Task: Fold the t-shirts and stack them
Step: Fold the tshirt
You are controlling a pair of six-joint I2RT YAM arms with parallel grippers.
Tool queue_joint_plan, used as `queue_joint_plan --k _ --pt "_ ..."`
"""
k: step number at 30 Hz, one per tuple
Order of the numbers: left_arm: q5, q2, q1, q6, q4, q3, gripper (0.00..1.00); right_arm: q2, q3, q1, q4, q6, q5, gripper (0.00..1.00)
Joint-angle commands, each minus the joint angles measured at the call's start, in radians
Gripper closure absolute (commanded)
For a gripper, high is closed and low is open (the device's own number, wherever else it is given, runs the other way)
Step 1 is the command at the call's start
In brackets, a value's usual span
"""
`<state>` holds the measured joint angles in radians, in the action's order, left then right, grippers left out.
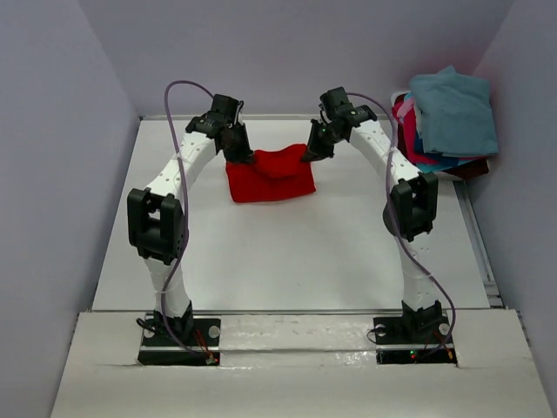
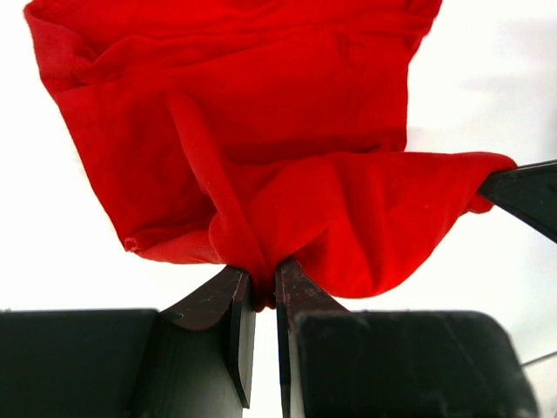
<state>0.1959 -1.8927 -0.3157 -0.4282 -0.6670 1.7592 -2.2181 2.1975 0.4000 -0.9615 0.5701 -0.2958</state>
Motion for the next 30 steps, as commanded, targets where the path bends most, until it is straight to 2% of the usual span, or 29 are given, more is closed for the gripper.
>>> queue_joint_plan --k 1,6,12,17,20,21,22,23,27,30 --pt "-0.027 -0.028 0.024 0.012 0.020 0.109 0.94 -0.076 0.160 -0.026 -0.008 -0.013 -0.031 0.93" --pt "-0.044 -0.109 0.058 0.005 0.020 0.219 0.94 -0.182 0.312 -0.059 0.023 0.010 -0.078 0.93" --pt "-0.062 -0.203 0.086 -0.024 0.073 0.293 0.94 -0.267 0.326 -0.110 0.188 0.033 -0.140 0.93" --pt "-0.119 -0.261 0.095 -0.041 0.130 0.295 0.94 -0.336 0.337 -0.119 0.302 0.030 -0.180 0.93" --pt "-0.166 -0.295 0.095 -0.081 0.222 0.267 0.94 -0.379 0.347 -0.119 0.374 0.027 -0.203 0.93" --pt "-0.174 -0.304 0.095 -0.087 0.233 0.269 0.94 -0.391 0.364 -0.119 0.376 0.027 -0.198 0.76" --pt "-0.180 -0.313 0.095 -0.092 0.244 0.273 0.94 -0.406 0.367 -0.119 0.379 0.027 -0.198 0.29" --pt "-0.187 -0.321 0.095 -0.096 0.250 0.281 0.94 -0.408 0.367 -0.119 0.386 0.027 -0.203 0.00" --pt "-0.259 -0.406 0.113 -0.121 0.201 0.380 0.94 -0.373 0.329 -0.119 0.377 0.010 -0.203 0.00" --pt "-0.269 -0.433 0.124 -0.144 0.178 0.395 0.94 -0.310 0.246 -0.119 0.372 -0.015 -0.186 0.00"
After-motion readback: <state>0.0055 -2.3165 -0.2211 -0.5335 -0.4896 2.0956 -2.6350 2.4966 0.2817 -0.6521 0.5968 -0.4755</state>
